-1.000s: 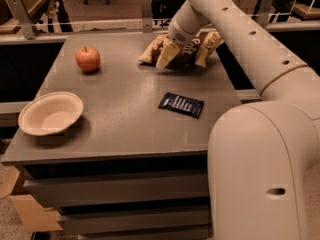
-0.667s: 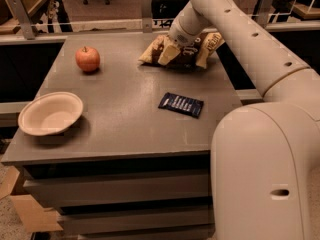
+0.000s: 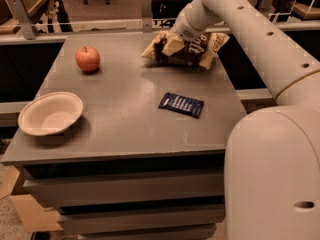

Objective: Move brown chip bag near apple

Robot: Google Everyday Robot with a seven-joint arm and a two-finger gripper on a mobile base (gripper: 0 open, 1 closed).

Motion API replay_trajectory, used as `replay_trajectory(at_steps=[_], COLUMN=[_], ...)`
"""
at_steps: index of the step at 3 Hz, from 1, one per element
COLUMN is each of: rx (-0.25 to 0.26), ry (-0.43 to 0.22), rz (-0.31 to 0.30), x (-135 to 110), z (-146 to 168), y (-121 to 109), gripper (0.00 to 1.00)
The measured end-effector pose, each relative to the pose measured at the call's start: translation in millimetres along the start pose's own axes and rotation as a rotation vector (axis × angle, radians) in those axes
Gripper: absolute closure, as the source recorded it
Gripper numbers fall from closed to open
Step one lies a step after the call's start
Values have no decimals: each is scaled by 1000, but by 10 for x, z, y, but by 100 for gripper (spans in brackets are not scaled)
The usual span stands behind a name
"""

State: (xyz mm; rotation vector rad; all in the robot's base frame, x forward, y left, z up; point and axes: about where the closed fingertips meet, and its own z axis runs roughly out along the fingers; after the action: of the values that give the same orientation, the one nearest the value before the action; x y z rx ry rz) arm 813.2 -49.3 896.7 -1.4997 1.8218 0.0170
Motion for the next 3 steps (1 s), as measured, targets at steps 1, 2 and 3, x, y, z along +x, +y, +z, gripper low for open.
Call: replay_trajectory(at_steps=[1,2,3], rx=[63,63,54], ry=[-54,-54,-68], rz=[-45,-45,-96], x=[-177,-177,-334], z=[-239,-238,-221], y=[-117,-116,-86], gripper=[100,100,100])
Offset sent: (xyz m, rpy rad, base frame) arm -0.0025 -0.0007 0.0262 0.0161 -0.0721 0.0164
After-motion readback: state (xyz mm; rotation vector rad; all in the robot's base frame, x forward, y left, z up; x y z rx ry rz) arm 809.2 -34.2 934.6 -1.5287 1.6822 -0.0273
